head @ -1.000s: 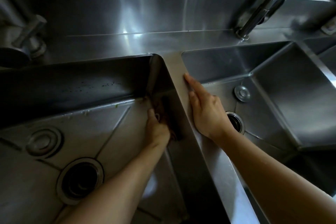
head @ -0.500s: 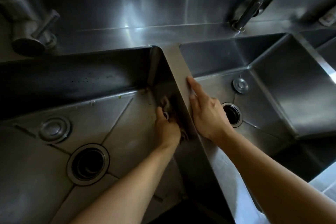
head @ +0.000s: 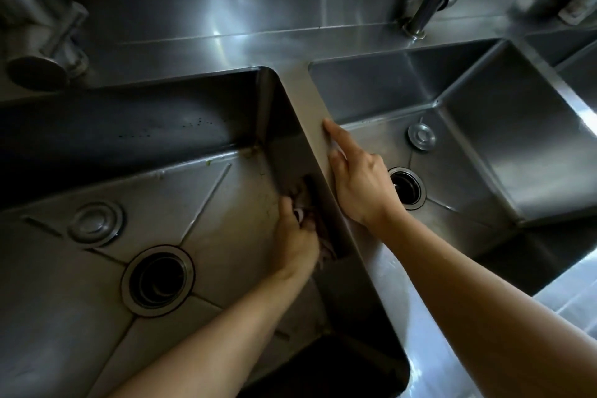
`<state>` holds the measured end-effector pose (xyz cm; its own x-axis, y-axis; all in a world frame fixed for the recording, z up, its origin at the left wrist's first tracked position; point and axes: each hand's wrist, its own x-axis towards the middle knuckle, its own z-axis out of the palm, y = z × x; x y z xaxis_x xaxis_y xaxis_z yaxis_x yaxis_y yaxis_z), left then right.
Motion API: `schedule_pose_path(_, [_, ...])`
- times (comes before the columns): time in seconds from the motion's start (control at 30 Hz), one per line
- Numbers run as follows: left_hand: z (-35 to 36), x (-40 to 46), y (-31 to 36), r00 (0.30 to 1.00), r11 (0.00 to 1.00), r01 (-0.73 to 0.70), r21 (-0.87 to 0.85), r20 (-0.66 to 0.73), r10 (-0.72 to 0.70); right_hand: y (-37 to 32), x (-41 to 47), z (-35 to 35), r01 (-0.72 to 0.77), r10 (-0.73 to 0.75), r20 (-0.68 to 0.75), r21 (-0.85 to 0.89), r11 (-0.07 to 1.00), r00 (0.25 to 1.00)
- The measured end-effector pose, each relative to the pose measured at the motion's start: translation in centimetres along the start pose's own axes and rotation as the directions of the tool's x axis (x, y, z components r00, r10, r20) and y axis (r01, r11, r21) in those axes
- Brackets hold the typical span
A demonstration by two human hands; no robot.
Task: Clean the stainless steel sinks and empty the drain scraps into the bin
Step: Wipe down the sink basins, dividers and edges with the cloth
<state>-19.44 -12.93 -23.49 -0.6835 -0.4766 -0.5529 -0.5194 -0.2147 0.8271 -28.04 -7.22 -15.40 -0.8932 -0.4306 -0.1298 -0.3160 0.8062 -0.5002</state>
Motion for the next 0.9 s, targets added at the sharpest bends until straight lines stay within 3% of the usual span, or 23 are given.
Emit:
schedule_pose_path(0.13, [-1.2,-5.6,2.2,0.98,0.98,-0.169,-0.102,0.089,0.179,-0.6,-0.7,-1.0,-0.029,0.027,0.057,0.024,0.999,0.998])
schedule_pose_path(0.23, [-1.0,-6.3,2.6,0.977,0.979,-0.184,-0.086,0.089,0.192,-0.1,-2.4,-2.4,-0.04,0.041,0.1,-0.012,0.999,0.994])
schedule_pose_path(0.33, [-0.3,-5.8,2.2,0.99,0.988,-0.129,-0.081,0.053,0.133,0.6,-5.0,-2.2,-0.072,0.068,0.176,0.016,0.997,0.982])
schedule_pose_path(0.43, [0.6,-3.9,0.1,0.997,0.997,0.056,-0.059,0.057,-0.053,1.3,-5.5,-1.2,-0.112,0.107,0.097,0.045,0.993,0.99])
schedule_pose_path(0.53, [1.3,-1.9,-3.2,0.986,0.983,0.161,0.092,0.018,-0.163,1.4,-5.4,-1.0,-0.107,0.107,0.042,0.004,0.994,0.993])
schedule_pose_path(0.77, [1.3,-0.8,-4.8,0.975,0.959,0.182,0.217,0.088,-0.205,1.9,-5.2,-0.7,-0.086,0.086,0.002,0.005,0.996,0.996])
schedule_pose_path(0.9, [0.7,-3.2,-3.4,0.98,0.983,0.14,0.117,0.126,-0.155,1.9,-5.4,-0.5,-0.107,0.106,-0.023,-0.014,0.994,0.994])
